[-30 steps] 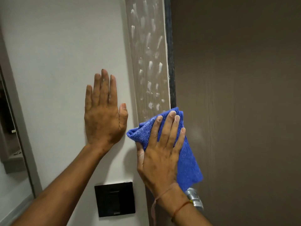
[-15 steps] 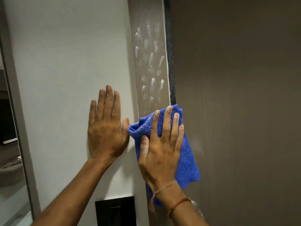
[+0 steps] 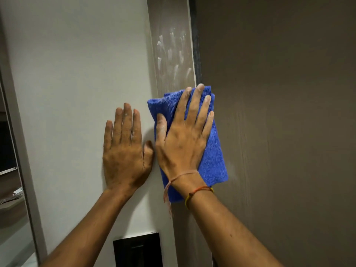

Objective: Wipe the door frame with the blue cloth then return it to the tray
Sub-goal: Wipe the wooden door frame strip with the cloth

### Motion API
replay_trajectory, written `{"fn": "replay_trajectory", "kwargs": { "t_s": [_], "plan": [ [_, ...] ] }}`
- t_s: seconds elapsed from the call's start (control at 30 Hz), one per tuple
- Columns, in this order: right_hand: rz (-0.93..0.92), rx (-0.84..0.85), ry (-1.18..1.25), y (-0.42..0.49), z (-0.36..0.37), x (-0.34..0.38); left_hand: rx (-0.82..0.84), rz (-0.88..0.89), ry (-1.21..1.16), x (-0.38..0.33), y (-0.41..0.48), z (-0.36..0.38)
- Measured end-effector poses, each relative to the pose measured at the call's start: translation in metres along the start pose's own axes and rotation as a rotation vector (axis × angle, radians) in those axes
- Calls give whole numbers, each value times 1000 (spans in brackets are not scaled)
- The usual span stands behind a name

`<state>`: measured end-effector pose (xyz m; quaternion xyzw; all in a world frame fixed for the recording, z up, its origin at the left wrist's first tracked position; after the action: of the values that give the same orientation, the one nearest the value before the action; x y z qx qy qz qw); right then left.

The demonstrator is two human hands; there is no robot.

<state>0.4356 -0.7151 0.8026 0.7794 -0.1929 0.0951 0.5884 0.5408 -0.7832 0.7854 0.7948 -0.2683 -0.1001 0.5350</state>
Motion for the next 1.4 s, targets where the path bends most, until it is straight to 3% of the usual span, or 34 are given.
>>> {"fn": "replay_trajectory", "kwargs": {
  "t_s": [0.3,0.53,0.87,1.0,1.23,1.4],
  "plan": [
    [-7,-47,52,64,-19,26,22,-1,21,1,-1,3],
    [-34,-31,54,32,-8,10,13,1,19,1,-1,2],
    [-47,-61,0,76,-24,31,16,10,22,0,1,0],
    [-40,-36,-17,52,-15,24,-6,-8,-12,7,31,-13],
    [-76,-41,-30,112,-32,47,-35,-46,-5,10,58,-22],
    [-65,-40,-42,65,-19,31,-38,-39,-14,11,59,-24]
  ]
}}
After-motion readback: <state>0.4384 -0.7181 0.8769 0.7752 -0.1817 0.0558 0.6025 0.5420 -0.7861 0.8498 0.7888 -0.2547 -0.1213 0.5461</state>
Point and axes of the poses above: each hand's wrist, its own y-axis towards the middle knuckle, its own z-axis out of the palm, x = y × z, the point moved 7 cm from there along y, towards the middle knuckle, and after that the axes turned 12 degrees about x, right-handed, at the moved point
